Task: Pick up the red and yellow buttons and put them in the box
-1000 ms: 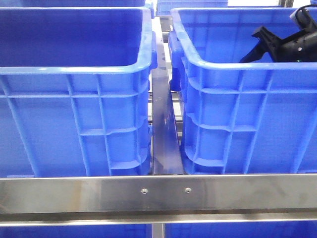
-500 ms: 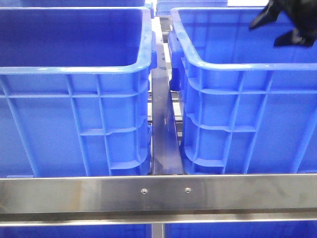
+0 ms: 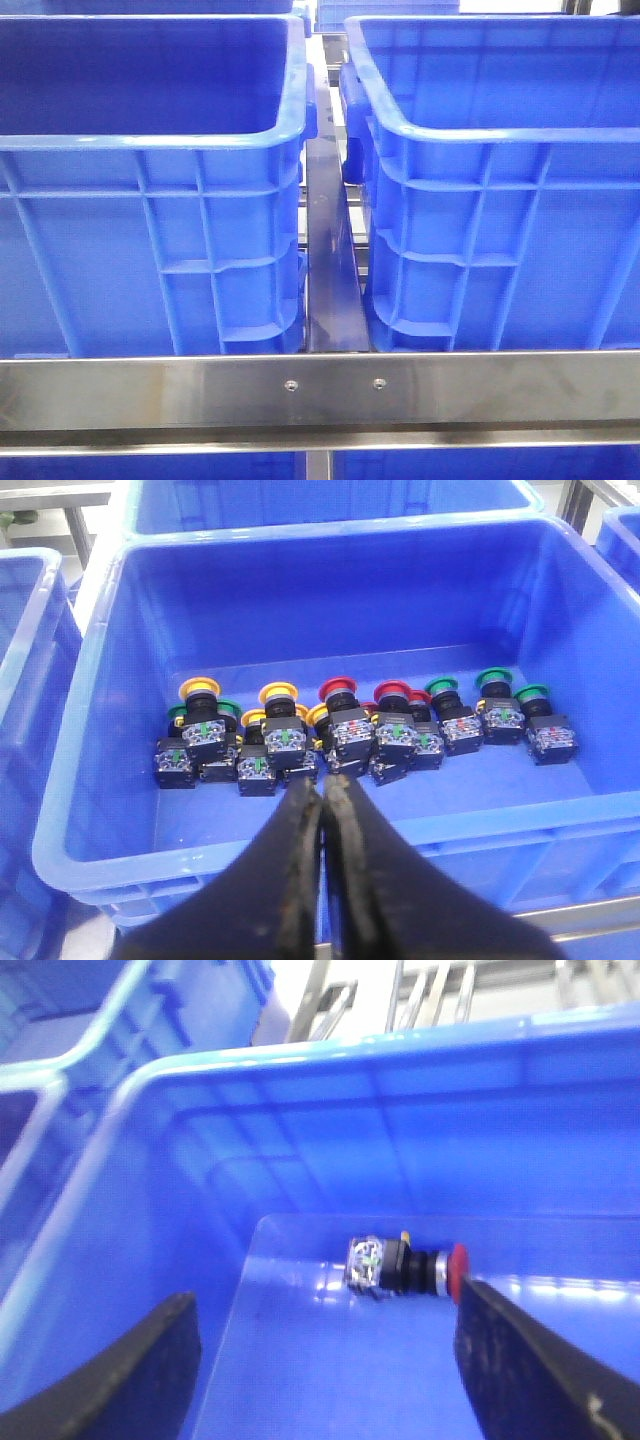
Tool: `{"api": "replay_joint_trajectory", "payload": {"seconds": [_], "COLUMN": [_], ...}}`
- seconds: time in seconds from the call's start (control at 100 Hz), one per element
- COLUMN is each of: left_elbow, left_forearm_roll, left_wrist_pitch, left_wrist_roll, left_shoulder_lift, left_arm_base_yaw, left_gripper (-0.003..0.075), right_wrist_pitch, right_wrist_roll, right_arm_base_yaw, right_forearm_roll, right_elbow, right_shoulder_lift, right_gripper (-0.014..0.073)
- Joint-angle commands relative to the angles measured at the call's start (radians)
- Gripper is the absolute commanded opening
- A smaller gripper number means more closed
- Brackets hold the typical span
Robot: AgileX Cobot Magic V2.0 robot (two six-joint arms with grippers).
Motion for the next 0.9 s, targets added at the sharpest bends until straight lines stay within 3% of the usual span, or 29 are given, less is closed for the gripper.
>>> {"api": "replay_joint_trajectory", "payload": {"seconds": [0.0, 0.47, 0.89], "left_elbow": [-0.024, -0.024, -0.024], "left_forearm_roll": [0.007, 0.007, 0.007], "left_wrist_pitch": [-0.093, -0.093, -0.093], "left_wrist_roll": [-0.009, -0.009, -0.009], "left_shoulder_lift": [0.012, 0.012, 0.012], "left_arm_base_yaw": [0.003, 0.003, 0.003], "left_gripper": [-0.0019, -0.0019, -0.0019], "right_wrist_pitch": [-0.052, -0.168, -0.178], "right_wrist_roll": [-0.013, -0.014, -0.014], "right_arm_base_yaw": [0.005, 0.005, 0.005], "right_forearm_roll": [-0.011, -0.070, -0.077], "right_elbow": [0.037, 0.331, 0.431], "right_shoulder_lift": [-0.124, -0.635, -0.790], "right_gripper": [0.0554, 0.0554, 0.0531]}}
